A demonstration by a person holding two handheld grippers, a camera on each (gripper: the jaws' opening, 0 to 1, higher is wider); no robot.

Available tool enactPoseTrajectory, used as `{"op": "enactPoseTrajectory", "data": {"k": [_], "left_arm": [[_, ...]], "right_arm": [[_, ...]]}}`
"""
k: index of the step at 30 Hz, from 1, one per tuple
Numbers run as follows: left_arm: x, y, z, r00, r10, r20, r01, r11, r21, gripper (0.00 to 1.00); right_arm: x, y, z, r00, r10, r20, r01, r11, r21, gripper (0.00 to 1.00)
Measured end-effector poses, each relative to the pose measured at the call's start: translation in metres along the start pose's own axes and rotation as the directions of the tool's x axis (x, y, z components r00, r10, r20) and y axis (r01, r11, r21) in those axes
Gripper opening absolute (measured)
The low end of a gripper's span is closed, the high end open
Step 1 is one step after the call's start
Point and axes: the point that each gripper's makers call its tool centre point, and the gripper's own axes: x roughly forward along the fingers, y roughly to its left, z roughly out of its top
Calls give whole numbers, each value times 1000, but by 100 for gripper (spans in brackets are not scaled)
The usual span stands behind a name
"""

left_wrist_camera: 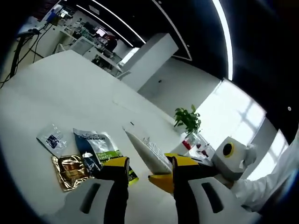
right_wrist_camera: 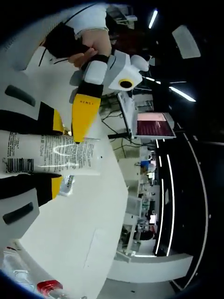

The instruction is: Arrange the skincare products in the storage area until every visible bottle or jar stands upright without overlapping.

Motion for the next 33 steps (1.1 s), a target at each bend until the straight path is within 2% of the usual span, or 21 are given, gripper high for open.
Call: {"op": "enactPoseTrajectory", "data": {"k": [6,11,14,18,21,24,28,29,31,32,33], "left_arm": [[1,-8,9,999,-39,26,40,999,-17,31],[2,-17,12,997,-75,31,76,997,-31,24],[1,-24,13,995,-98,26,99,995,-26,27],[1,-28,15,992,-126,20,127,991,-30,22],[2,-31,20,990,-139,31,140,990,-24,15],[3,-33,21,988,-154,18,154,988,-6,15],[6,-35,19,989,-147,-4,147,989,-23,12],[6,-37,18,991,-137,-5,136,988,-71,11],[8,-38,20,992,-127,7,127,987,-101,7],[8,-39,19,992,-129,1,128,986,-103,6],[9,-39,19,993,-115,-3,115,993,-39,6]], "right_arm": [[-12,13,7,999,33,24,-32,999,-40,24],[-21,25,15,996,71,58,-68,996,-52,25],[-26,31,21,992,93,80,-87,993,-73,25],[-30,32,24,991,98,93,-92,993,-68,25],[-31,35,23,989,113,94,-106,992,-74,25],[-33,36,23,988,116,97,-110,991,-72,25],[-33,34,20,990,105,90,-97,991,-89,26],[-32,33,19,991,103,86,-94,991,-95,26],[-32,28,15,995,74,63,-63,984,-168,27],[-33,28,14,997,64,49,-54,980,-192,27],[-33,29,14,996,67,54,-57,985,-165,27]]}}
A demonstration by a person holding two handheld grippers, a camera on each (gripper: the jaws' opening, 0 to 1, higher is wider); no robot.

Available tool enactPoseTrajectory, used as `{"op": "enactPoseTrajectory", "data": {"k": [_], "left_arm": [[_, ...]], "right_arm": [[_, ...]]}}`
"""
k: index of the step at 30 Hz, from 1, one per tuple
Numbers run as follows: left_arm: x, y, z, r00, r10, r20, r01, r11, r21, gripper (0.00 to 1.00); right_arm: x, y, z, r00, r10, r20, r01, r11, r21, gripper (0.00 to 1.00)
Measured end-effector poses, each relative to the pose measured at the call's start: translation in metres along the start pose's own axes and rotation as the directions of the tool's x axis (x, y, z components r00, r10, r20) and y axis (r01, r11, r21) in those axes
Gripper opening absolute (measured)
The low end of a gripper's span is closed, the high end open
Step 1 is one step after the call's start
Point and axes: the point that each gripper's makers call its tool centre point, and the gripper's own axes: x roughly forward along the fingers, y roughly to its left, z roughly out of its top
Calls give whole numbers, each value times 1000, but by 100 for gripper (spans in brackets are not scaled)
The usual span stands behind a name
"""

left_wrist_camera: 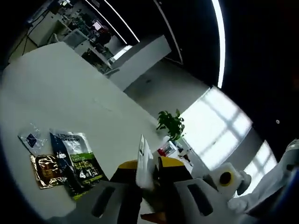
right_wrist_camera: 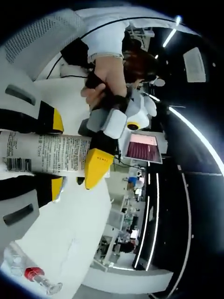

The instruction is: Arrange the skincare products in the storage area until every visible bottle or jar stands upright without overlapping.

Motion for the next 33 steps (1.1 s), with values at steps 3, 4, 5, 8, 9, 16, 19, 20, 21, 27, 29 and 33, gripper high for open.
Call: {"op": "enactPoseTrajectory", "data": {"k": [3,4,5,8,9,16,19,20,21,27,29,33], "left_arm": [[4,-6,-4,999,38,-15,-37,997,67,6],[5,-9,-5,999,51,-18,-49,993,105,6],[8,-11,-7,997,71,-22,-67,988,142,6],[13,-18,-10,995,95,-19,-90,978,186,5],[15,-20,-10,995,95,-15,-91,977,195,5],[19,-26,-9,992,126,-6,-120,960,253,5],[16,-31,-4,993,115,4,-112,960,257,5],[15,-32,-1,994,108,6,-106,962,250,5],[14,-34,1,995,100,13,-100,962,254,6],[10,-59,3,1000,11,-28,-1,945,326,12],[8,-71,3,998,-38,-47,52,933,355,16],[5,-91,-2,987,-123,-106,154,911,383,24]], "right_arm": [[0,-6,-6,998,-46,-38,45,999,-32,27],[0,-8,-8,997,-65,-50,63,997,-45,28],[1,-8,-10,996,-75,-57,73,996,-48,28],[-1,-15,-15,988,-134,-83,128,989,-74,28],[-2,-17,-16,984,-153,-90,146,986,-79,28],[-5,-24,-16,973,-208,-97,195,972,-128,28],[-10,-25,-7,980,-184,-73,176,979,-105,26],[-10,-25,-6,982,-174,-72,166,981,-104,26],[-13,-22,0,990,-132,-58,128,989,-79,25],[-25,-18,13,1000,-11,-20,9,995,-101,24],[-32,-13,20,997,74,24,-73,997,-30,24],[-49,-11,28,965,238,111,-250,963,105,24]]}}
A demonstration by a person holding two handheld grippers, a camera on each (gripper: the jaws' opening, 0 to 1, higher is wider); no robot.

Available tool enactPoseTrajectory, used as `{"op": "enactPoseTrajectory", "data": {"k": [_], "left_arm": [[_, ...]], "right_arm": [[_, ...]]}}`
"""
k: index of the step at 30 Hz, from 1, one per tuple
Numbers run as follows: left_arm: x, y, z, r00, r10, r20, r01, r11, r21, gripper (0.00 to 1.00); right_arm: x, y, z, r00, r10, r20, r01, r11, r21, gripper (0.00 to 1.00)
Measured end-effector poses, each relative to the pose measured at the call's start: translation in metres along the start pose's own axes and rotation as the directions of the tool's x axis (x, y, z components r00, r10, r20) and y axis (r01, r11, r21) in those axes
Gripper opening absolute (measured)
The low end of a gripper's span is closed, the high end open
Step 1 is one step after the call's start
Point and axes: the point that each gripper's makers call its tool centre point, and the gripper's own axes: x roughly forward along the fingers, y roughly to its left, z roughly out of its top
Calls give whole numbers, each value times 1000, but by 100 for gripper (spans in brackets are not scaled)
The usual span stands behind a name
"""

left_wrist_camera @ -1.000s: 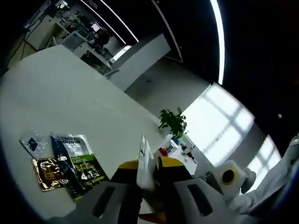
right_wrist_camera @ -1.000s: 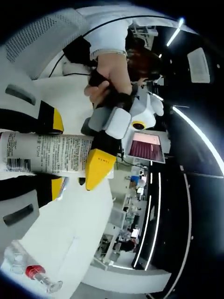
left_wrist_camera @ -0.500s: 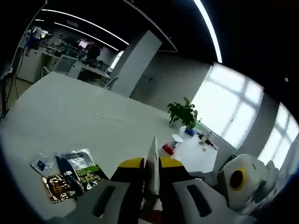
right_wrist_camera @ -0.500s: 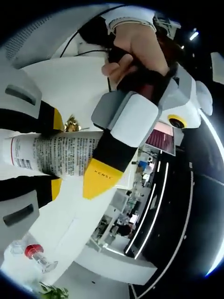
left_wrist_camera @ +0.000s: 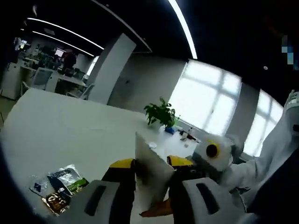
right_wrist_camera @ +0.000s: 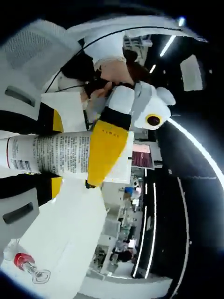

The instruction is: Arrange the skincare products in the storage area until every visible bottle or jar stands upright without overlapping.

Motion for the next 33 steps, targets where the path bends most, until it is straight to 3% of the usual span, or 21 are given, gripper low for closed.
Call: {"op": "enactPoseTrajectory", "data": {"k": [4,6,8,12,15,16,17,18,19,20,24,25,27,31,32,33], "left_arm": [[3,-24,5,995,-99,-9,99,995,28,28],[4,-34,3,988,-152,-28,152,988,-2,30],[4,-46,4,976,-218,-27,219,976,17,31],[1,-68,9,936,-350,-24,350,937,1,31],[-2,-83,11,890,-455,-22,455,891,1,31],[-4,-90,13,865,-501,-16,501,865,11,30],[-5,-92,13,856,-517,-13,517,856,6,30],[-8,-99,15,822,-570,-5,570,822,2,28],[-10,-104,17,799,-601,10,601,799,17,27],[-13,-110,18,762,-647,19,646,763,25,26],[-11,-115,22,711,-702,40,702,712,19,16],[-11,-117,23,690,-722,53,723,691,2,14],[-6,-117,24,677,-733,62,735,678,-9,15],[2,-114,22,681,-729,73,731,682,-20,24],[2,-116,22,672,-737,73,740,673,-22,23],[0,-120,22,654,-753,80,756,655,-16,21]], "right_arm": [[-16,9,10,992,116,52,-119,992,48,24],[-25,13,11,985,160,58,-164,984,65,24],[-34,20,16,972,215,96,-224,970,94,24],[-52,30,24,943,300,145,-319,939,126,24],[-64,44,31,904,388,177,-414,899,141,24],[-69,52,35,878,437,197,-468,871,154,24],[-73,57,37,859,467,211,-502,849,163,24],[-80,64,43,823,515,238,-558,811,174,24],[-82,66,45,811,529,248,-575,800,174,24],[-87,72,49,782,562,268,-614,769,178,24],[-97,82,56,713,633,302,-696,690,199,24],[-99,84,58,692,649,318,-719,663,211,24],[-100,84,59,678,658,328,-732,645,219,24],[-103,84,58,654,673,344,-754,613,234,24],[-104,83,57,653,674,346,-755,613,231,24],[-105,83,55,645,683,344,-763,596,248,24]]}}
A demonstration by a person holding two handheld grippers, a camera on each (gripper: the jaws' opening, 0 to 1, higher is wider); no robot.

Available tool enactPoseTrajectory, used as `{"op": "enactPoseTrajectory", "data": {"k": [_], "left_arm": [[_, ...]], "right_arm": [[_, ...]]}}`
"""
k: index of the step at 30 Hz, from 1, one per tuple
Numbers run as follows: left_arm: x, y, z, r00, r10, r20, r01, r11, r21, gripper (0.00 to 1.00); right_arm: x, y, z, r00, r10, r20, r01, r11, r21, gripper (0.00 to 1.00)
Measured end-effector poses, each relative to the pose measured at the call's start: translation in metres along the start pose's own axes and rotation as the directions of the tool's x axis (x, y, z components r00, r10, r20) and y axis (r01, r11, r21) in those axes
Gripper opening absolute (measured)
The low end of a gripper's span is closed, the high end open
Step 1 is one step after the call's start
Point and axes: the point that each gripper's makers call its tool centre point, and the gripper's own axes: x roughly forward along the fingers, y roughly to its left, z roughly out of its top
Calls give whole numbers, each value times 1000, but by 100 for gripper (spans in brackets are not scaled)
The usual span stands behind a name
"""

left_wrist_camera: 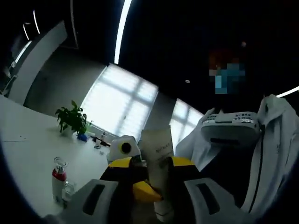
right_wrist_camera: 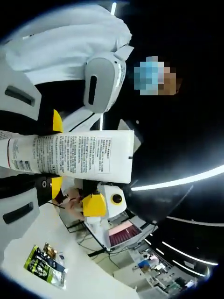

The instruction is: Arrange the skincare products in the storage area until every visible bottle or jar stands upright without overlapping.

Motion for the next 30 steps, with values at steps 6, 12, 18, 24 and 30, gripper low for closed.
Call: {"op": "enactPoseTrajectory", "data": {"k": [6,12,18,24,30], "left_arm": [[19,-19,-4,991,-136,15,136,990,-26,17],[28,-24,-6,987,-157,21,158,987,-41,12],[34,-8,-11,1000,-1,-27,0,999,-36,8],[27,30,-39,951,252,-181,-236,966,104,4],[15,58,-51,893,390,-225,-354,917,185,4]], "right_arm": [[3,11,-8,995,98,-28,-96,994,59,24],[0,17,-9,985,174,-13,-171,979,112,25],[-17,3,-6,992,128,8,-128,985,115,26],[-26,-46,-26,975,-189,-117,185,982,-45,24],[-28,-76,-39,897,-405,-175,358,900,-250,17]]}}
